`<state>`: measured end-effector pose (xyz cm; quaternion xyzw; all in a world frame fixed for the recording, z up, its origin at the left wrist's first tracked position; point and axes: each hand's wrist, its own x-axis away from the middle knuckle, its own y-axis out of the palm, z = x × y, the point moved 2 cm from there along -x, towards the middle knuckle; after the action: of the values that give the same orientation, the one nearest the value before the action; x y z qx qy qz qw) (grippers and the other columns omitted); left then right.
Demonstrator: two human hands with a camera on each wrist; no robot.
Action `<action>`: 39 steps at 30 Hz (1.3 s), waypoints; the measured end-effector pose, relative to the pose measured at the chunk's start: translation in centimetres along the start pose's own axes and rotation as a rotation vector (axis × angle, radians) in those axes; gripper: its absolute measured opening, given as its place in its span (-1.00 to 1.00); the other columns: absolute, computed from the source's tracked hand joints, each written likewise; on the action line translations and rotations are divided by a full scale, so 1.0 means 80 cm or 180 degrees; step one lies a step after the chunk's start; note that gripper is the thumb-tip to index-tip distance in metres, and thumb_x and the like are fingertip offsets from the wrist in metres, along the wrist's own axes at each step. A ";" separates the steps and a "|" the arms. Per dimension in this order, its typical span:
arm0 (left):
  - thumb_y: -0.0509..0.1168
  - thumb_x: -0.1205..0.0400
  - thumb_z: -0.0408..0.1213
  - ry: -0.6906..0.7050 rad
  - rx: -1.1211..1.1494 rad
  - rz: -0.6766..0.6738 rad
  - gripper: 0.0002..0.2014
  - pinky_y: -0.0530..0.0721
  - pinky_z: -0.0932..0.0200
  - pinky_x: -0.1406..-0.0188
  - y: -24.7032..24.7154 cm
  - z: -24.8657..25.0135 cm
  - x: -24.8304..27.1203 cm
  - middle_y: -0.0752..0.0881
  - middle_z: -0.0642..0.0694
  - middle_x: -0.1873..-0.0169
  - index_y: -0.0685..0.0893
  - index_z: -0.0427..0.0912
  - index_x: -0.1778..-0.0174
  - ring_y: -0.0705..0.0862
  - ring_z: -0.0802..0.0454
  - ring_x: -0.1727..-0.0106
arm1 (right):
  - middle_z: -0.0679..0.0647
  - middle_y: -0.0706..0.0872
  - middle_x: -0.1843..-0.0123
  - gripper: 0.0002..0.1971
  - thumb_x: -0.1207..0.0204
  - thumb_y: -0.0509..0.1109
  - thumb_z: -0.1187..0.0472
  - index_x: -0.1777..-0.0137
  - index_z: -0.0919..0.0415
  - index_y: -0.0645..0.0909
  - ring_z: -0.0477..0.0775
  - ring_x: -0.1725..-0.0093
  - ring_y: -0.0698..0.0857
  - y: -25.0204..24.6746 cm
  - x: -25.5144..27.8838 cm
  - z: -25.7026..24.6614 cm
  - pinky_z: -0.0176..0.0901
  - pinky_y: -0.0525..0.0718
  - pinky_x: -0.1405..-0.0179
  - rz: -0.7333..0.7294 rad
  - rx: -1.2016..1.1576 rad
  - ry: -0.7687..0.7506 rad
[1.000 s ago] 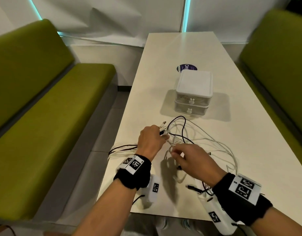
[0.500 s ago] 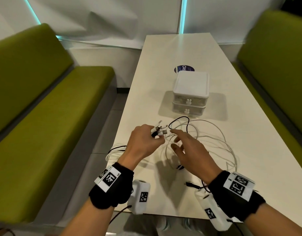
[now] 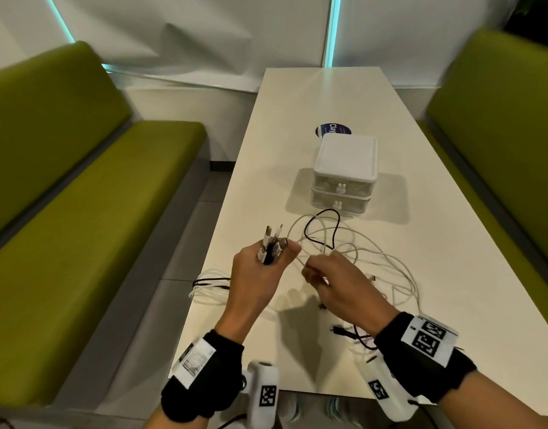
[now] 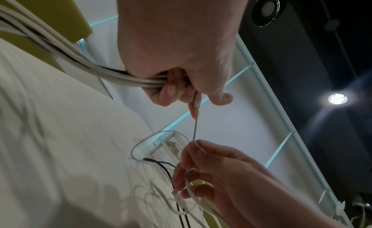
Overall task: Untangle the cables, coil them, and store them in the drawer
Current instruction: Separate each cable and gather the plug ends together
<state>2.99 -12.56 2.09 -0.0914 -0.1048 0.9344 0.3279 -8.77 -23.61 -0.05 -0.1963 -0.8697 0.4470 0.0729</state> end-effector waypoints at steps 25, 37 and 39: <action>0.22 -0.53 0.16 -0.0708 0.1199 -0.0260 -0.52 0.60 0.23 0.03 0.019 -0.012 0.018 0.83 0.09 0.09 0.84 -0.18 0.21 0.76 0.21 -0.02 | -0.14 0.72 -0.07 -0.74 -0.58 0.35 -0.04 -0.16 0.05 0.68 -0.12 0.02 0.68 0.008 0.010 -0.037 -0.19 0.58 0.06 0.0034 -0.0240 -0.0224; 0.28 -0.54 0.31 -0.0643 0.0353 -0.0875 -0.58 0.57 0.46 0.11 0.012 -0.009 0.012 0.82 0.19 0.03 0.83 0.09 -0.02 0.71 0.38 0.01 | -0.22 0.53 0.42 -0.58 -0.61 0.19 0.41 0.38 -0.09 0.39 -0.25 0.43 0.57 0.022 -0.001 -0.064 -0.40 0.44 0.40 -0.0307 -0.0802 0.0032; 0.40 -0.33 0.42 -0.0643 0.0301 -0.0841 -0.36 0.62 0.32 -0.06 0.004 -0.010 0.005 0.79 0.13 -0.06 0.74 0.06 -0.18 0.72 0.22 -0.15 | -0.13 0.58 0.37 -0.62 -0.65 0.16 0.37 0.34 -0.08 0.42 -0.19 0.36 0.60 0.025 -0.001 -0.064 -0.28 0.54 0.34 -0.0259 -0.0873 0.0022</action>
<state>2.68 -12.47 1.19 0.0331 -0.1041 0.8915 0.4396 -6.58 -18.76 1.41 -0.1706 -0.9296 0.3200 0.0665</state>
